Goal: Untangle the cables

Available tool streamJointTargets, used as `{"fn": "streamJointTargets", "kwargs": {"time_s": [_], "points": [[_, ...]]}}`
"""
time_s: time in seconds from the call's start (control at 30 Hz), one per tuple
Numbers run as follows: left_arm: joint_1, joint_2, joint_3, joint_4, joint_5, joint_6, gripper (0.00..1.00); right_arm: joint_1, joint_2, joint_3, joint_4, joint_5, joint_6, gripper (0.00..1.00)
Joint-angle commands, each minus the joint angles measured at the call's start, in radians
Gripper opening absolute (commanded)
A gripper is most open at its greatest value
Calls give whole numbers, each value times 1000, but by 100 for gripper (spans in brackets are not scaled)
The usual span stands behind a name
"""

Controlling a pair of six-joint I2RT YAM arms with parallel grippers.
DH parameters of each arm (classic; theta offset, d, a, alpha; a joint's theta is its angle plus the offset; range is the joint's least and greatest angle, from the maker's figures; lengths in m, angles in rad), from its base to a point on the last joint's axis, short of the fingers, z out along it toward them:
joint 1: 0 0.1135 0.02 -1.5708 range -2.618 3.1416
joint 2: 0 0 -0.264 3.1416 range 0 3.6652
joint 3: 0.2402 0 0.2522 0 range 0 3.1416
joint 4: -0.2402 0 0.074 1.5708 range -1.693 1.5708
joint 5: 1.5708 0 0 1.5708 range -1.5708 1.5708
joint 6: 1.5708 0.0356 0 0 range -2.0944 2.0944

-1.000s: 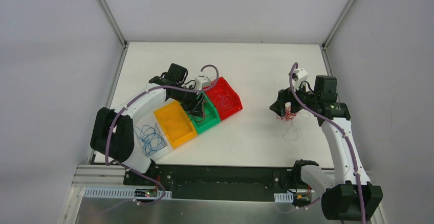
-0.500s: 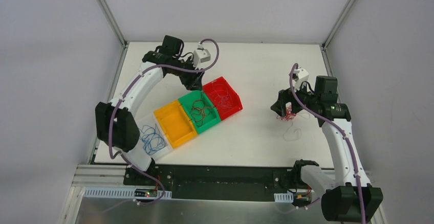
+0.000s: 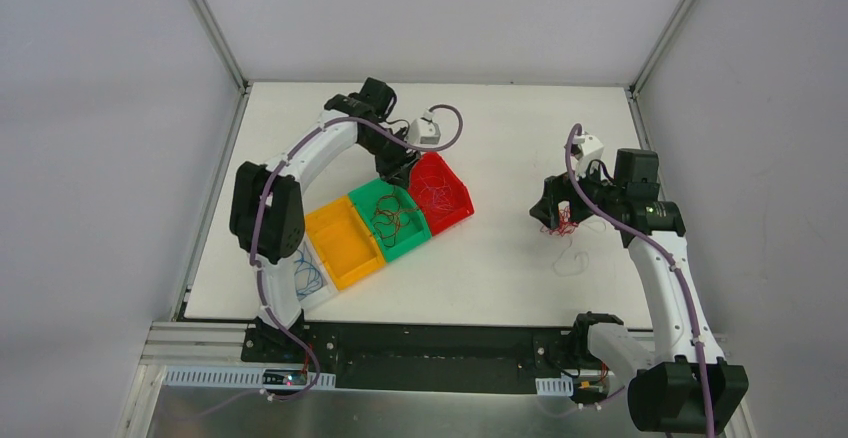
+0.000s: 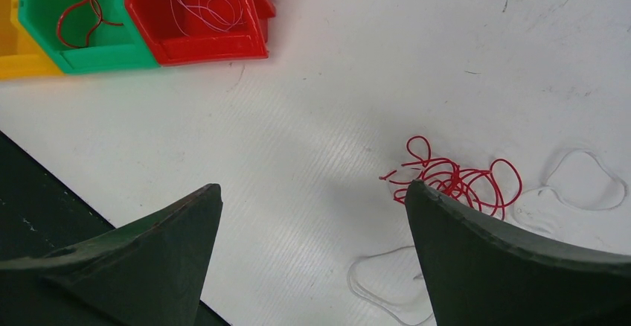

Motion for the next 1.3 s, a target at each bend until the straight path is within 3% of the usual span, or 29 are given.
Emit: {"fn": "streamJointTargets", "kwargs": {"time_s": [0.0,0.2,0.4,0.57,0.6,0.67,0.73,1.0,1.1,1.27], "points": [[-23,-4,-3,-30,13,107,33,-7,-1,6,-23,15,-2,97],[-18,-57,-90,-70,-50,221,0,-35,0,6,-50,21,-23,97],[11,-161,-224,-80,-79,301,0,-80,2,11,-75,4,-44,96],[15,-97,-252,-75,-147,324,0,-94,11,4,-85,4,-50,97],[13,-71,-231,-75,-163,301,2,-96,18,3,-92,6,-51,97],[14,-40,-183,-74,-172,249,27,-104,33,13,-119,15,-62,97],[14,-71,-161,-74,-146,232,43,-120,55,21,-158,32,-84,97],[-8,-272,-124,-75,-7,168,76,-216,279,29,-208,118,-155,94],[-11,-290,-68,-74,28,104,98,-217,416,77,-180,167,-124,88],[-14,-234,75,-53,122,-110,99,-218,592,154,-98,191,-41,76]]}}
